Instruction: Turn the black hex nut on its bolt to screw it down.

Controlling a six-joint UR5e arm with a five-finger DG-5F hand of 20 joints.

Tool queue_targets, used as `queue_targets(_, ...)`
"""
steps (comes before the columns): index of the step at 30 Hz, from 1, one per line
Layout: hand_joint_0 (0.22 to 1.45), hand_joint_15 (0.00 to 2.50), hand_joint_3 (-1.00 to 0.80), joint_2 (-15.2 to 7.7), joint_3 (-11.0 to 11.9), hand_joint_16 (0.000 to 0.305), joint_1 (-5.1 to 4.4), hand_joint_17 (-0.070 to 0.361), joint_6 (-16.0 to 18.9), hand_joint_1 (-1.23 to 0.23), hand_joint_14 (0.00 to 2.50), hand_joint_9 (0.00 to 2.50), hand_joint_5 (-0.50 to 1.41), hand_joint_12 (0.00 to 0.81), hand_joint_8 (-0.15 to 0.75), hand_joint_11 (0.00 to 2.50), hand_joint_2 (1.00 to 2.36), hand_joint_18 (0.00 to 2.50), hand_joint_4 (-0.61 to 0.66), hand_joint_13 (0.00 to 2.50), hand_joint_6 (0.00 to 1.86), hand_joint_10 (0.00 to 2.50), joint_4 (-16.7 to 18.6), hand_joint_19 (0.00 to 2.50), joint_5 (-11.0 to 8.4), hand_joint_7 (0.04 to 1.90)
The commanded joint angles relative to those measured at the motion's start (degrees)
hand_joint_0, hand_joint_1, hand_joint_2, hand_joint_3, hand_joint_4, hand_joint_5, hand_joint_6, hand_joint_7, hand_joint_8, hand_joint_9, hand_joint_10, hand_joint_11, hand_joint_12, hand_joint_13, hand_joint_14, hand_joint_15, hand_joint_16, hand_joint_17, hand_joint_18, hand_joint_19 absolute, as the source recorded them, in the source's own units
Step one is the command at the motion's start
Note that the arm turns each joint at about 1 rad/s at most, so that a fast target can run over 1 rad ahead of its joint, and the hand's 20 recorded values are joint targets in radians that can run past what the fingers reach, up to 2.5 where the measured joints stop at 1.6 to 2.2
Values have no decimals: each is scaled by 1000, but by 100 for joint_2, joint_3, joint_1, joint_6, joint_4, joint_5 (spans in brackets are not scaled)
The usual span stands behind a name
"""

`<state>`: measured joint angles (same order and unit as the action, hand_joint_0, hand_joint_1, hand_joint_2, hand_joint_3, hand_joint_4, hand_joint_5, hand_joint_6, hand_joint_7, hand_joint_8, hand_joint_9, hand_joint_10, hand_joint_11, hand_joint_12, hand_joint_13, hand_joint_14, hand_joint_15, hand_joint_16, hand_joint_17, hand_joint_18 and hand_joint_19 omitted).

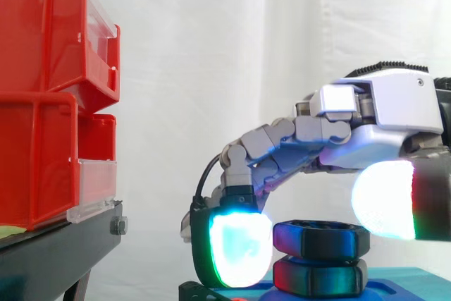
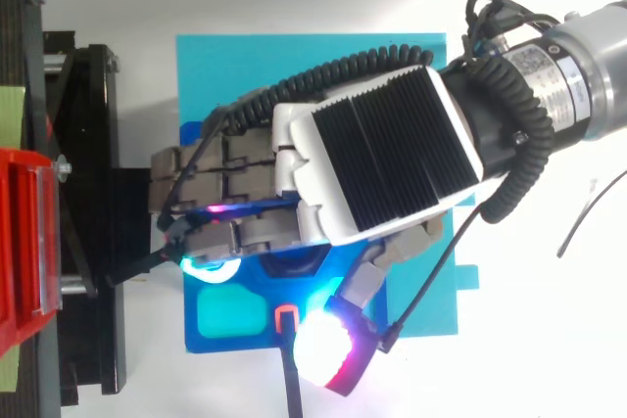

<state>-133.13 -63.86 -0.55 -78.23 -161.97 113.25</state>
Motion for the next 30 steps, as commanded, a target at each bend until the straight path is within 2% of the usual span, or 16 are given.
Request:
queue_targets(1,454,132,-500,-3,-4,55,-41,123,-8,-281,4,468,-140,377,335,248,1000,645,390,520,501,6,-142,405,-13,1125)
queue_targets(6,455,133,-500,-3,-4,55,-68,123,-8,-283,4,472,-129,377,334,242,1000,650,389,520,500,6,-133,405,-4,1193)
queue_targets(11,456,134,-500,-3,-4,55,-76,123,10,-283,4,482,-133,375,336,253,1000,650,383,522,539,6,-124,407,-4,1153)
queue_targets(20,458,138,-500,6,5,54,-76,122,19,-284,4,481,-136,375,336,249,1000,651,382,521,500,8,-115,405,-13,1146)
queue_targets(22,458,128,-500,-3,101,54,-76,122,27,-283,4,481,-138,375,335,245,1000,649,382,521,501,6,-133,406,4,1134)
queue_targets(30,460,135,-500,-3,189,54,-76,122,10,-283,4,475,-145,374,334,243,1000,646,378,518,501,6,-159,415,-4,1106)
